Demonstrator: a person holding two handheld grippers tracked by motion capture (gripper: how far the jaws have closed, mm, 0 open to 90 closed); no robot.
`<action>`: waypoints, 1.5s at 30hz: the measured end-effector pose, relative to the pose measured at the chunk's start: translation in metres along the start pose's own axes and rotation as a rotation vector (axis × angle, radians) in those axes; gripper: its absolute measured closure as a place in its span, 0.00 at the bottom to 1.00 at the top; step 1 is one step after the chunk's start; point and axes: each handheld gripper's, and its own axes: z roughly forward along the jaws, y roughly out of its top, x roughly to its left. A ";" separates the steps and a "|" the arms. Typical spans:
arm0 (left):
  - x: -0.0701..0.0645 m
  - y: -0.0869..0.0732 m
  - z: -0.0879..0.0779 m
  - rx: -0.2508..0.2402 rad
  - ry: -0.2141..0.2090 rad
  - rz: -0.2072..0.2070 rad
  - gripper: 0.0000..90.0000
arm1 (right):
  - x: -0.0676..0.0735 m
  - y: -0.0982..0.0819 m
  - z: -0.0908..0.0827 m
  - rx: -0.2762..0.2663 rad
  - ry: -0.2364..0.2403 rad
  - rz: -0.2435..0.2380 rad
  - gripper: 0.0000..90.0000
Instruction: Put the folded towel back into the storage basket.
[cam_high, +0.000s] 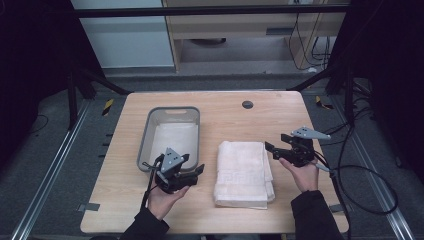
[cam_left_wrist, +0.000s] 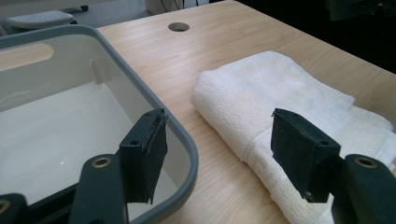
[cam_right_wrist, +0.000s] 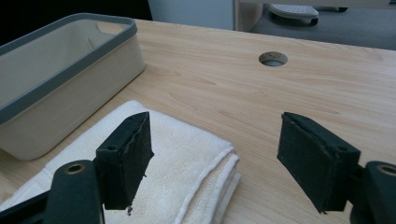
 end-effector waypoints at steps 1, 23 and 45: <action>-0.001 0.000 0.001 0.001 -0.004 0.001 0.39 | 0.000 0.000 0.001 0.001 0.003 0.001 0.29; -0.030 -0.015 0.021 0.074 -0.069 0.049 0.39 | 0.006 -0.014 0.021 0.079 0.014 -0.011 0.30; -0.048 -0.033 0.052 0.171 -0.082 0.045 0.38 | 0.003 -0.030 0.040 0.153 0.011 -0.007 0.29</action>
